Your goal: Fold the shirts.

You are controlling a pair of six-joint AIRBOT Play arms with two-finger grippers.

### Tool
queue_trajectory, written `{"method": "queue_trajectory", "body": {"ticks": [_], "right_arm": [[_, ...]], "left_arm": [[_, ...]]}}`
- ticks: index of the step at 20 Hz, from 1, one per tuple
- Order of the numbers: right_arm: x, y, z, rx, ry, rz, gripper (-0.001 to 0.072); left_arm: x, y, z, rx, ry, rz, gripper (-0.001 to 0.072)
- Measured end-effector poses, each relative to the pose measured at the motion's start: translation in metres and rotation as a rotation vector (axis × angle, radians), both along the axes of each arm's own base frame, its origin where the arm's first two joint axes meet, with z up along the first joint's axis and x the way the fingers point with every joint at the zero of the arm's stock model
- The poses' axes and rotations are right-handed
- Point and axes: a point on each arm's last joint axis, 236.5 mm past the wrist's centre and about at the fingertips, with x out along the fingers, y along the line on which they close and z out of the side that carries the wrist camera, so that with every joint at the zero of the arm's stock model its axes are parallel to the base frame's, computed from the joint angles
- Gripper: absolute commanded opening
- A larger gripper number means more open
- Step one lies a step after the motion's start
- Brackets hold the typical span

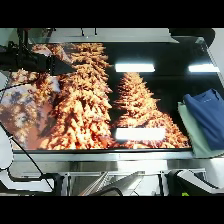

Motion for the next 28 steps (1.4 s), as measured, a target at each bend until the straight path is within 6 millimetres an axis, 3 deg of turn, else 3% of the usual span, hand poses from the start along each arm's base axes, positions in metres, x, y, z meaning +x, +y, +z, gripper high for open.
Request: {"method": "queue_trajectory", "body": {"ticks": [1, 2, 3, 4, 5, 6, 7, 10, 12, 16, 19, 22, 25, 28], "right_arm": [[-0.002, 0.001, -0.003, 0.007, 0.011, 0.0, 0.0697], [-0.002, 0.002, -0.004, 0.017, 0.013, 0.0, 0.0608], [0.002, 0.005, -0.003, 0.03, -0.006, 0.003, 0.037], [0.012, 0.008, 0.002, 0.046, -0.052, 0.006, 0.0211], [0.028, 0.014, 0.01, 0.066, -0.12, 0.013, 0.0203], [0.049, 0.02, 0.021, 0.087, -0.214, 0.026, 0.0146], [0.073, 0.027, 0.036, 0.099, -0.323, 0.048, 0.002], [0.142, 0.058, 0.093, 0.103, -0.647, 0.161, 0.0017], [0.173, 0.084, 0.119, 0.074, -0.778, 0.261, 0.0016], [0.206, 0.159, 0.138, 0.021, -0.886, 0.504, 0.0016], [0.196, 0.223, 0.115, -0.016, -0.843, 0.713, 0.0016], [0.165, 0.275, 0.076, -0.042, -0.789, 0.868, 0.0016], [0.141, 0.303, 0.041, -0.058, -0.775, 0.944, 0.0017], [0.134, 0.313, 0.021, -0.063, -0.763, 0.969, 0.0017]], "left_arm": [[0.0, 0.0, 0.0, -0.001, -0.001, 0.002, 0.0018], [0.001, 0.0, 0.0, -0.002, -0.002, 0.005, 0.0017], [0.002, 0.0, 0.001, -0.003, -0.004, 0.01, 0.0017], [0.003, 0.0, 0.001, -0.004, -0.005, 0.014, 0.0018], [0.004, 0.0, 0.001, -0.005, -0.007, 0.017, 0.0018], [0.005, 0.0, 0.001, -0.006, -0.009, 0.021, 0.0018], [0.005, 0.0, 0.001, -0.006, -0.009, 0.021, 0.0018], [0.009, 0.005, 0.002, -0.008, -0.014, 0.04, 0.0017], [0.013, 0.013, 0.003, -0.007, -0.015, 0.061, 0.0017], [0.004, 0.03, -0.005, -0.008, 0.017, 0.096, 0.0017], [-0.023, 0.038, -0.026, -0.01, 0.074, 0.11, 0.0017], [-0.054, 0.046, -0.07, 0.049, 0.15, 0.169, 0.0017], [-0.082, 0.056, -0.119, 0.134, 0.216, 0.253, 0.0017], [-0.101, 0.065, -0.146, 0.178, 0.248, 0.312, 0.0017]]}}
